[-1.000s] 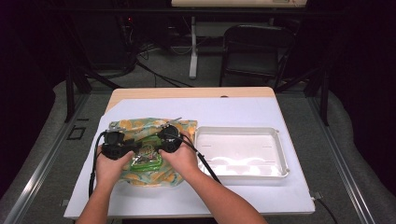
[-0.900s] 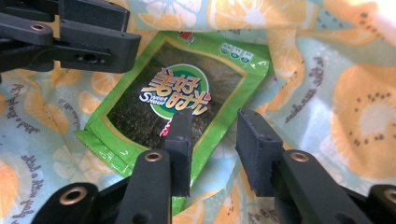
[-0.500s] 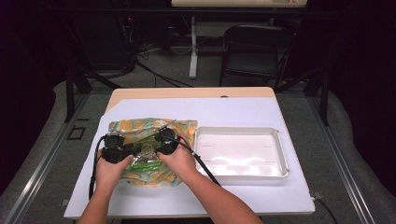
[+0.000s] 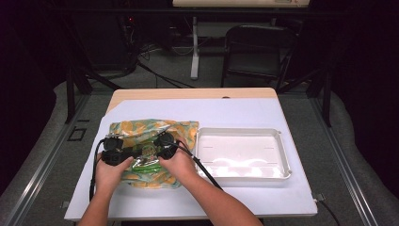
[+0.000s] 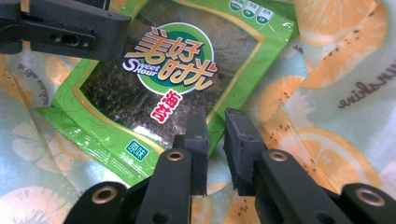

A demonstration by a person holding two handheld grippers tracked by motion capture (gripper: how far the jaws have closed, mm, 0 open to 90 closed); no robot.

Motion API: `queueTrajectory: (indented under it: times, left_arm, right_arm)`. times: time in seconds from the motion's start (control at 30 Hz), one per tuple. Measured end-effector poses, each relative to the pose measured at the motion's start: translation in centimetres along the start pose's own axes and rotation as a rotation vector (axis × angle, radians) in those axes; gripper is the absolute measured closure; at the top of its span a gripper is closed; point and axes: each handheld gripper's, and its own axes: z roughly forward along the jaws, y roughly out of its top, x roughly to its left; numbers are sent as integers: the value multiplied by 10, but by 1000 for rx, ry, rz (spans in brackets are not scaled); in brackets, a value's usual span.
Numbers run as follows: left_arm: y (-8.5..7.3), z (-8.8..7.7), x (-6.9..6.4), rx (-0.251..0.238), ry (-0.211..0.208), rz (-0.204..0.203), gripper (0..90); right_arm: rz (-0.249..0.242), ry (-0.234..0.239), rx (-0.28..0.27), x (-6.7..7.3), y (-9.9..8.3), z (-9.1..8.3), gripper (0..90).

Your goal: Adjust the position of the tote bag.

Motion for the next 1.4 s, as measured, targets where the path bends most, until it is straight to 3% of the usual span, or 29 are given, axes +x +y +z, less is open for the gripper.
queueTrajectory:
  times: [0.27, 0.5, 0.57, 0.8, 1.2, 1.4]
  left_arm:
    - [-1, 3, 0, 36, -5, -32, 496]
    - [-3, 7, 2, 59, -20, -70, 482]
    - [-3, 8, 3, 83, -36, -69, 474]
    - [-5, 13, 2, 102, -43, -80, 454]
    - [-6, 16, 5, 116, -63, -120, 455]
    - [-6, 14, 3, 102, -64, -114, 452]
  right_arm:
    - [37, 17, -10, -4, -3, 0, 805]
    - [30, 16, -10, -4, -4, 0, 805]
    - [34, 16, -15, -4, -4, 0, 805]
    - [36, 16, -18, -4, -4, 0, 805]
    - [35, 16, -19, -4, -5, 0, 802]
    - [37, 14, -25, -4, -6, 1, 796]
